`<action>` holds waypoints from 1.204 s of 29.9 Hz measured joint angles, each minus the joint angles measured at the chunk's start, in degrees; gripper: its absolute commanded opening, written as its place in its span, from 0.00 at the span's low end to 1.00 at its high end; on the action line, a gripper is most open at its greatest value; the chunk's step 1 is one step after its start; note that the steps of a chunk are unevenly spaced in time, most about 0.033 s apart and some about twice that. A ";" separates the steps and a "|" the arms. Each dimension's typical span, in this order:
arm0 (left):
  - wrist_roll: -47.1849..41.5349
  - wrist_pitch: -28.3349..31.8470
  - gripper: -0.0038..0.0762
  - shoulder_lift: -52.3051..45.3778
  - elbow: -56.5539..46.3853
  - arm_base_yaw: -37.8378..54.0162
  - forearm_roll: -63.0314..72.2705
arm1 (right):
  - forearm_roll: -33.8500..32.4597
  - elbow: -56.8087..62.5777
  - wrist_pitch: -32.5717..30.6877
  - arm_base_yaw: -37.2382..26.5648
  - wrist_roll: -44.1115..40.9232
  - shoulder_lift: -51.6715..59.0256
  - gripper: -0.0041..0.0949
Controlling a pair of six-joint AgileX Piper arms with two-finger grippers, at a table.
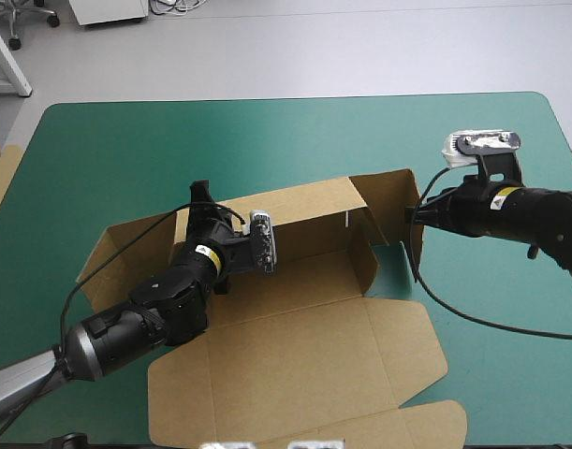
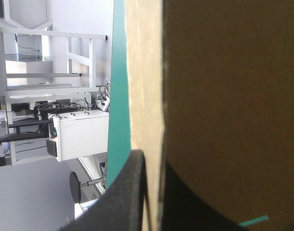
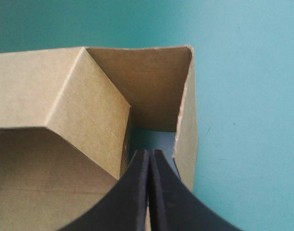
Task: Fold the box
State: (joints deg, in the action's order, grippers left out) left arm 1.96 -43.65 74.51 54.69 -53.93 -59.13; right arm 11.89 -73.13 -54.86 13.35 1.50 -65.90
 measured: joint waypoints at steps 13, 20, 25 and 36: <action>-0.46 0.17 0.04 -0.10 -0.04 0.00 0.38 | 33.37 -15.52 -10.66 -19.25 14.51 -18.60 0.02; -0.46 0.17 0.04 -0.10 -0.04 0.00 0.38 | 35.38 -24.62 -14.29 -20.93 15.10 -31.45 0.03; -0.58 0.17 0.04 -0.10 -0.04 0.00 0.38 | 29.55 -30.82 -14.98 -17.68 12.78 -36.05 0.03; -0.65 0.19 0.04 -0.10 -0.04 0.00 0.40 | 19.46 -33.12 -16.15 -9.07 9.93 -39.17 0.03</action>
State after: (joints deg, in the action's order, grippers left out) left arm 1.31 -43.47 74.41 54.65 -53.93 -58.72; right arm 31.35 -106.25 -71.01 4.28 11.43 -105.07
